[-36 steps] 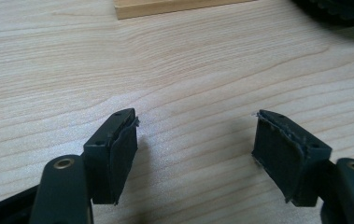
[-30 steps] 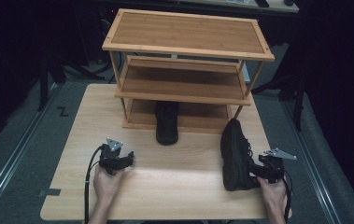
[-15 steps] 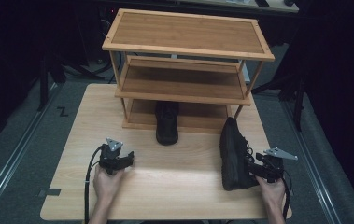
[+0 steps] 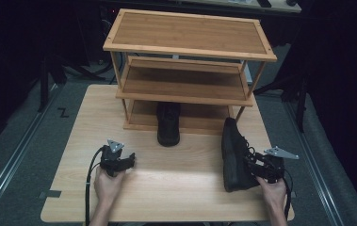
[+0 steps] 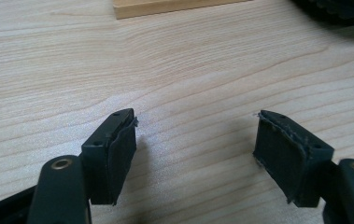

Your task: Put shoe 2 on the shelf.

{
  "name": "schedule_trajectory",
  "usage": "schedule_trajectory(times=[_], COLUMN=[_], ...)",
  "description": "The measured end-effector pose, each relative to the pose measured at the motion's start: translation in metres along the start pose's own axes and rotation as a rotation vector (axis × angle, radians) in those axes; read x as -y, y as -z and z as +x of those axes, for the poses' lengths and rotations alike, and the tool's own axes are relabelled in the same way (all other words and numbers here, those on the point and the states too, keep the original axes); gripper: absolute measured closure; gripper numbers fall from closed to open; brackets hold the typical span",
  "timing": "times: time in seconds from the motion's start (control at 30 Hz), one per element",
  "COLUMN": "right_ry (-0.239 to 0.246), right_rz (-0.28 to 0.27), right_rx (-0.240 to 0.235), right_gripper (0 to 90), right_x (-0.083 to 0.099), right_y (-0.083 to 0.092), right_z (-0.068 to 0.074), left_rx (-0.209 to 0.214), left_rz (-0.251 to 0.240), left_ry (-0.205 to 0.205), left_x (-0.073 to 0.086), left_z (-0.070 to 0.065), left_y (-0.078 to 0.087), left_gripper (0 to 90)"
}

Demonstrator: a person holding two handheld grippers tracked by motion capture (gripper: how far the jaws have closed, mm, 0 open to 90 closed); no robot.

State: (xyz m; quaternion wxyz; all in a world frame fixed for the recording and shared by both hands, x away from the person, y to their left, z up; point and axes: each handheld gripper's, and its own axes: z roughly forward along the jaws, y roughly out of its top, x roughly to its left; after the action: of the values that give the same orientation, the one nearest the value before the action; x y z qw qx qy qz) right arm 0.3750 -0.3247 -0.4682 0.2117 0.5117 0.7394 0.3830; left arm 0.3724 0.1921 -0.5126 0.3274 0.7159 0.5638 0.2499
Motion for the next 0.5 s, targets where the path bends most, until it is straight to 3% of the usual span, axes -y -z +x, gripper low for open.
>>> schedule_trajectory(times=[0.5], right_ry=[0.044], right_rz=[-0.023], right_rx=[-0.051], right_gripper=[36.8], right_x=[-0.016], right_y=[0.0], right_z=[0.014], left_rx=[0.001], left_rz=[0.0], left_ry=[-0.001], left_x=[0.0], left_z=[0.0], left_y=[0.0], left_gripper=[29.2])
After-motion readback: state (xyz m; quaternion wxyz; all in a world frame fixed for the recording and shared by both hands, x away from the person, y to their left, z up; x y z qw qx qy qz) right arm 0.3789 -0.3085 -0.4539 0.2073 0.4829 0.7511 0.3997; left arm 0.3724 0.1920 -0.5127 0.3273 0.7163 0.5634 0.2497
